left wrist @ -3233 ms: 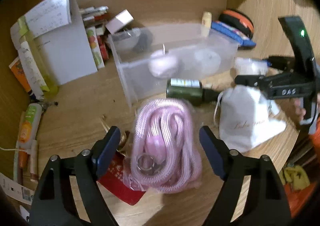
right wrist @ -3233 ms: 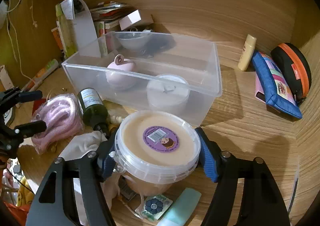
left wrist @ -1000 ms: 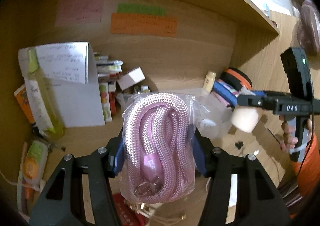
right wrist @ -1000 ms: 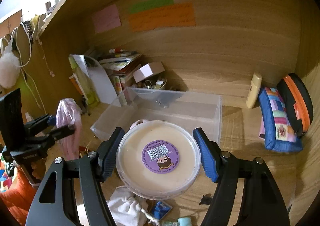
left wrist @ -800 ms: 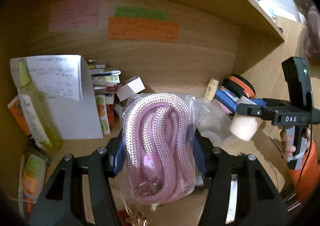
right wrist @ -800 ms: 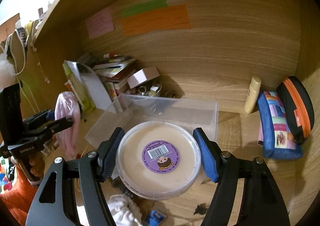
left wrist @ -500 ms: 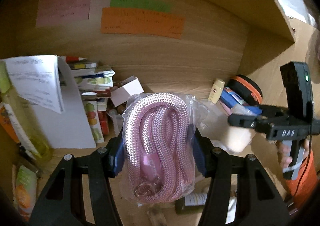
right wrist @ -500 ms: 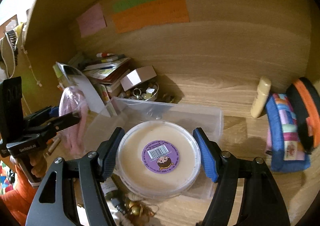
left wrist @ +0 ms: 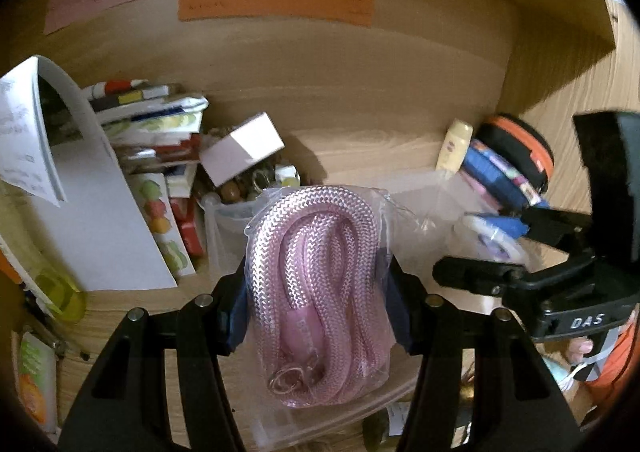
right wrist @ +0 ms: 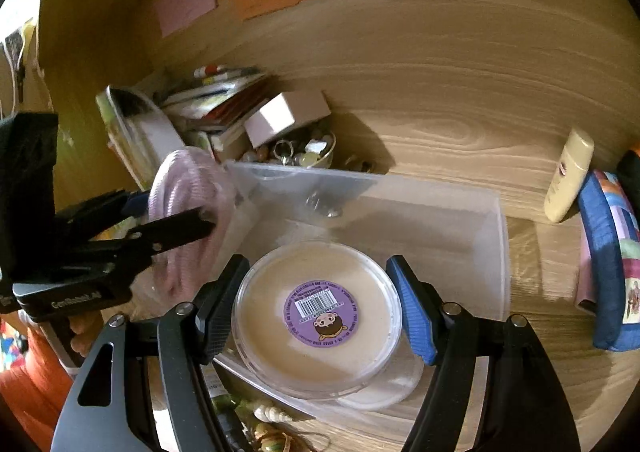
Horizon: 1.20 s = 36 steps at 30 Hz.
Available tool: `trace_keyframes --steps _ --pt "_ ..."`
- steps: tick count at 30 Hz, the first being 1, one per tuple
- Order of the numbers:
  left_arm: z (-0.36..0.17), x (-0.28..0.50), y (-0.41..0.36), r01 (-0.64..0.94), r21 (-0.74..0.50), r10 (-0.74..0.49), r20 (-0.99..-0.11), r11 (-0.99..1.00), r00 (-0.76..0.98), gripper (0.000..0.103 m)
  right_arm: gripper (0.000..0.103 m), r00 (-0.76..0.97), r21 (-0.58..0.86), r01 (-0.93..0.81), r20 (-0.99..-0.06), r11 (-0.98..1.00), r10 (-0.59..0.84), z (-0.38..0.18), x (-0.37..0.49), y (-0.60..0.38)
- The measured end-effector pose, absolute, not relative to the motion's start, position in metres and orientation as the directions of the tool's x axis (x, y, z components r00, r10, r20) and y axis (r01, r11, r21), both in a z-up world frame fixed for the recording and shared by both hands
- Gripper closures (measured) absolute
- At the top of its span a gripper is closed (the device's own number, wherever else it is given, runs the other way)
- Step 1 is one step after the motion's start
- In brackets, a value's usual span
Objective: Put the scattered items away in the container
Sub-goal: 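Carry the rope bag and tan tub into the clear box and release both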
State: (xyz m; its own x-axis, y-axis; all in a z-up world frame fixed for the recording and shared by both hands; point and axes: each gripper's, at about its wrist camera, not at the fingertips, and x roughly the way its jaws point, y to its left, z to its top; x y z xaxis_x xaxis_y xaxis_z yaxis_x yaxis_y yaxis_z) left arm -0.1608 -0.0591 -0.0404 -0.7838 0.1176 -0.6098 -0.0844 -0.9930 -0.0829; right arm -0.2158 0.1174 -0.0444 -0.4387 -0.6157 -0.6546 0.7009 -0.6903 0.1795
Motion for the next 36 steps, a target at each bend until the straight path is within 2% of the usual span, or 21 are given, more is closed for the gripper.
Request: trace_keyframes --steps 9,19,21,24,31,36 --pt "-0.051 -0.173 -0.054 -0.106 -0.053 0.115 -0.651 -0.993 -0.750 0.046 0.035 -0.483 0.074 0.733 -0.642 -0.676 -0.595 -0.047 -0.201 0.109" --pt "-0.045 -0.172 -0.061 -0.118 -0.082 0.143 -0.658 -0.990 -0.739 0.045 0.035 -0.390 0.088 0.792 -0.688 -0.604 -0.612 -0.059 -0.193 0.097" --pt "-0.042 -0.172 -0.062 -0.121 -0.082 0.145 -0.650 -0.989 -0.746 0.041 0.034 -0.396 0.077 0.795 -0.686 -0.602 -0.610 -0.059 -0.191 0.097" --pt "-0.036 -0.168 -0.066 -0.121 -0.087 0.149 -0.632 -0.989 -0.760 0.031 0.034 -0.386 0.085 0.798 -0.688 -0.596 -0.614 -0.057 -0.192 0.098" --pt "-0.018 -0.159 -0.069 -0.117 -0.072 0.137 -0.586 -0.990 -0.799 0.026 0.033 -0.403 0.070 0.801 -0.672 -0.594 -0.622 -0.041 -0.187 0.104" --pt "-0.004 -0.146 -0.066 -0.092 -0.035 0.096 -0.553 -0.995 -0.828 0.014 0.022 -0.491 0.038 0.765 -0.611 -0.643 -0.621 -0.015 -0.177 0.120"
